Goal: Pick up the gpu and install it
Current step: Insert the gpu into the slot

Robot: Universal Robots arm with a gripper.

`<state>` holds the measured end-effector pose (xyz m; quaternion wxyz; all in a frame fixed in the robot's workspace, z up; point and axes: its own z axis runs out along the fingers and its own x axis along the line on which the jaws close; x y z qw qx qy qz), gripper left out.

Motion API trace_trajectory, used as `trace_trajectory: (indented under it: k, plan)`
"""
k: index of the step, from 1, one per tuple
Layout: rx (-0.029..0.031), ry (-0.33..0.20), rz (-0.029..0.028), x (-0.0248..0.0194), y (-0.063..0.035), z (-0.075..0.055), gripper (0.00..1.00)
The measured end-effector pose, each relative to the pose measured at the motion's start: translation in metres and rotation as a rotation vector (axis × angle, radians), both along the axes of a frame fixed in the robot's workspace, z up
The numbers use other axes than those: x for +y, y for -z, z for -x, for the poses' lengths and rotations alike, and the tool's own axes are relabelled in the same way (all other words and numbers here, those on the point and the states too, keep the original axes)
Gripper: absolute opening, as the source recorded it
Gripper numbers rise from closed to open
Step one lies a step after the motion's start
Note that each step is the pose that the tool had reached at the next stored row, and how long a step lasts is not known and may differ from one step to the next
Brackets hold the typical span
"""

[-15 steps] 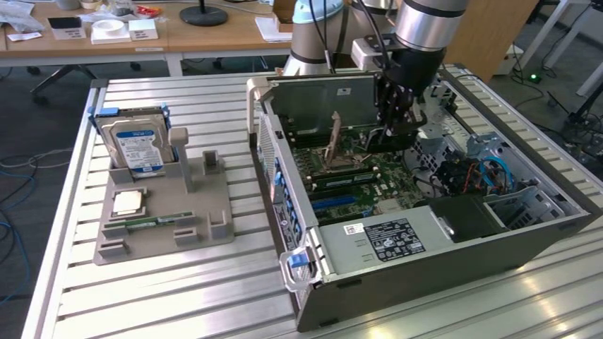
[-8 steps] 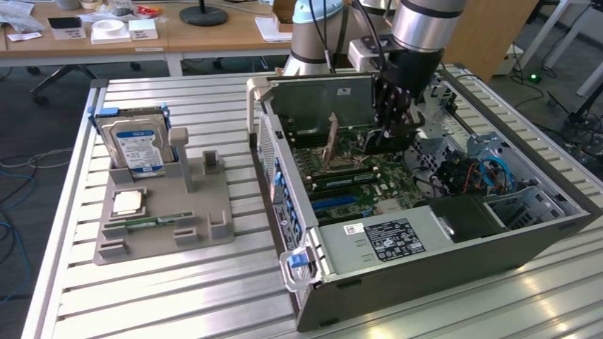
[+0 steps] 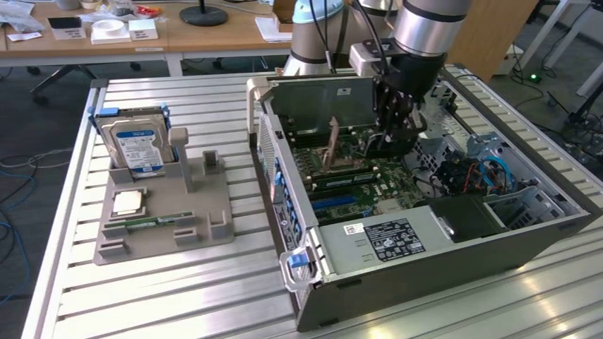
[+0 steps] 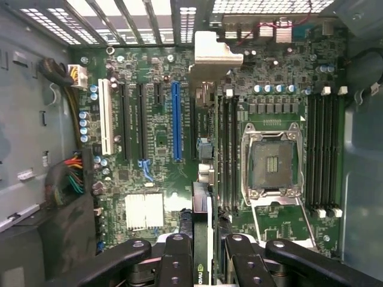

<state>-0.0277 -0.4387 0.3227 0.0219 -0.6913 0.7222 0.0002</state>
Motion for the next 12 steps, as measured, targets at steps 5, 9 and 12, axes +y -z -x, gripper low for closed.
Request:
trace_trajectory:
  k: [5, 9, 12]
  plan:
    - [-0.0001, -0.001, 0.0, -0.008, 0.0, 0.002, 0.26]
    - [-0.0003, -0.002, -0.0001, -0.0139, 0.0, 0.003, 0.26]
    - [-0.0004, -0.003, -0.0001, -0.0175, 0.0, 0.005, 0.26]
